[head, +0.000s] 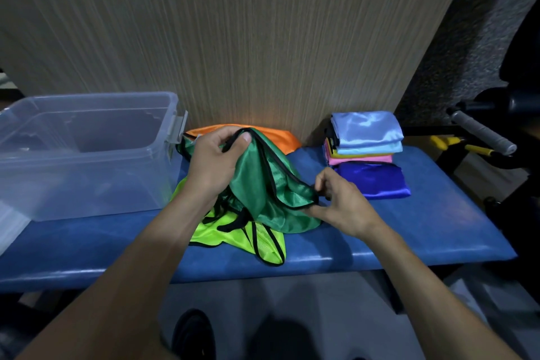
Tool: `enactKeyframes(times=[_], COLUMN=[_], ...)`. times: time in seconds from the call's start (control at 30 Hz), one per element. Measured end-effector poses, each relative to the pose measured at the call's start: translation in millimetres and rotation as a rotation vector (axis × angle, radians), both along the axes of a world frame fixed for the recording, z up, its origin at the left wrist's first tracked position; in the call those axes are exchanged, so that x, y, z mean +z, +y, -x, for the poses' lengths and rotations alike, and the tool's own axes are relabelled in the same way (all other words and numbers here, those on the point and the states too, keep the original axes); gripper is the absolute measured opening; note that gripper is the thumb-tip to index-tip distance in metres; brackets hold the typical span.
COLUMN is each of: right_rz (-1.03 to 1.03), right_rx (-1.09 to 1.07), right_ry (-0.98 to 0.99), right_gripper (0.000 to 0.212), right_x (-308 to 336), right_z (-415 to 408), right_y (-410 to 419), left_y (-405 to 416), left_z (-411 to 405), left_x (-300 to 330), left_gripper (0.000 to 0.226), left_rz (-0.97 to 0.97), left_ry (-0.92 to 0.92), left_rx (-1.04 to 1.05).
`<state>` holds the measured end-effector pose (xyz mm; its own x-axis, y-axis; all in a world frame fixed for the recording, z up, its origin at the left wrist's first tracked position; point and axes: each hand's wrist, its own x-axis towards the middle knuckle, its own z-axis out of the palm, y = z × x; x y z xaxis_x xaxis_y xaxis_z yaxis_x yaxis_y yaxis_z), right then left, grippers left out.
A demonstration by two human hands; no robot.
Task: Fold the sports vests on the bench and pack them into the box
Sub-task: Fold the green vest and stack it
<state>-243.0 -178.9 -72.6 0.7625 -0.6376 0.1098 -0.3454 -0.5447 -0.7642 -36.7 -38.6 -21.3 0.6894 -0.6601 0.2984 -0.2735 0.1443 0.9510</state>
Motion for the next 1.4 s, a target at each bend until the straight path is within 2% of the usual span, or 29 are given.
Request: enactKeyframes(times=[0.2,0.33,0.47,0.5,0.6,0.73,0.83,0.9,0.97,1.13,1.3,1.4], right_rz=[0.125,0.175,0.195,0.196,0.222,0.245,0.17,0.085,0.086,0.242,0.462,0.476], right_rx=[0.025,-0.019,-0.1,-0.106,-0.135,-0.123,-0.117,-0.12,-0.114,-0.054,-0.011,0.031], right_ry=[-0.158,-0.306,-0.442,-0.45,-0.431,-0.4,-0.419,-0.481,-0.529,-0.542,-0.565,-0.578], right_gripper=[0.043,0.031,0.018,0.014,0.022,0.016,0.015,0.022,0.023,0.025,0.013,0.008], right_x=[-5.9,-3.7,4.1,4.7,4.7,10.5,24.8,49.3,86.7,208.8,322.0,363.6], right_z=[-0.2,-1.6,-1.0,-0.3,-0.1,-2.8,1.0,5.1,9.2,13.6,33.9,54.4], right_y=[1.3,5.5,1.8,1.4,2.1,4.3,1.1,-6.2,-16.1,-23.8,-6.2,8.0], left_y=[-0.6,0.0,4.7,6.6,12.3,20.3,29.4,37.2,47.0,74.5,111.7,130.4], left_z=[-5.5,-10.4,-13.9,-14.0,-13.6,-12.3,-18.6,-28.7,-39.5,-51.9,-43.2,-38.0], left_x=[-2.5,-2.2,1.6,2.7,5.6,8.4,20.0,39.9,72.0,178.0,281.9,315.8], left_gripper=[0.007,0.017,0.018,0.018,0.017,0.018,0.02,0.021,0.022,0.027,0.035,0.035], left_rz=[0.001,-0.019,-0.042,-0.044,-0.045,-0.028,-0.038,-0.064,-0.099,-0.161,-0.077,-0.038], left_ry=[-0.015,-0.054,-0.12,-0.135,-0.185,-0.235,-0.313,-0.4,-0.478,-0.738,-0.803,-0.875], left_rx=[0.073,0.115,0.121,0.124,0.141,0.119,0.058,0.013,-0.057,-0.218,-0.316,-0.29])
